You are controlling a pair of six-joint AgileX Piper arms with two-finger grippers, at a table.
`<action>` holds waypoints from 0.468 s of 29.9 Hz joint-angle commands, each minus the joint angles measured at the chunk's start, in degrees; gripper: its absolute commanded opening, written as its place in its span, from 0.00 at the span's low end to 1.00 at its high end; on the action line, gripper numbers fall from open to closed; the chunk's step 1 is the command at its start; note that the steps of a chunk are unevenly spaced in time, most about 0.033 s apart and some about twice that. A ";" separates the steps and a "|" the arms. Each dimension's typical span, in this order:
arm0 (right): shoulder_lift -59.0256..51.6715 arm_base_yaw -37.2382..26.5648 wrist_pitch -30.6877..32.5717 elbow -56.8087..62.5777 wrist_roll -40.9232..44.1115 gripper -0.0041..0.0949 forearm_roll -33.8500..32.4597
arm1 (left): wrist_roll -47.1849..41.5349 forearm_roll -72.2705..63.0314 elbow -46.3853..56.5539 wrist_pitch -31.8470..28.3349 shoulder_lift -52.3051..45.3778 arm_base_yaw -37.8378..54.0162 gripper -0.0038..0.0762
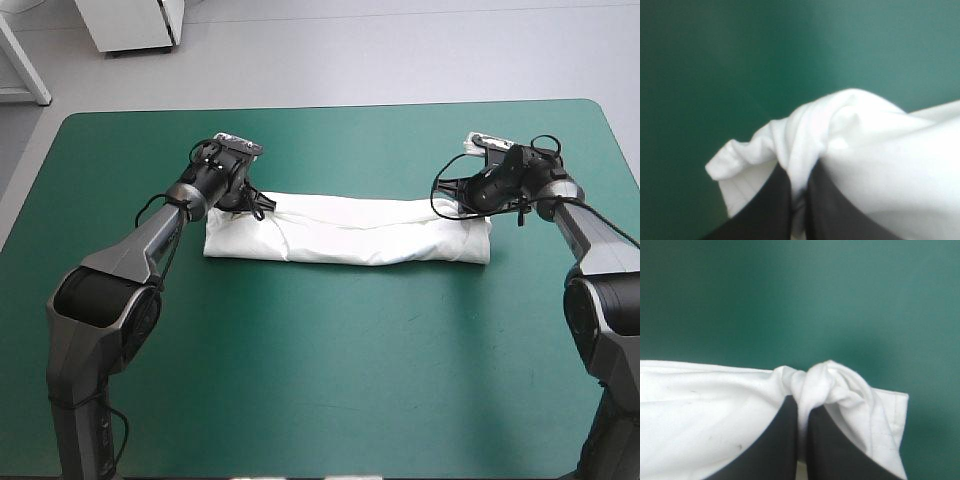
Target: Fold the cloth
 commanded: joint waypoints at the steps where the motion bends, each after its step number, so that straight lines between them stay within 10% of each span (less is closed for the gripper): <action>1: -3.00 -0.49 -0.43 -2.41 -3.15 0.05 2.22 | -0.07 -1.04 -1.96 -2.52 -3.12 0.19 0.05; 8: -3.00 -0.49 8.77 -7.37 -6.79 0.65 6.33 | 12.58 -13.85 -5.89 5.96 -3.12 0.19 0.49; 14: -4.16 -0.49 16.23 -15.75 -6.79 0.52 3.83 | 15.07 -12.04 -14.29 19.18 -3.44 0.19 0.72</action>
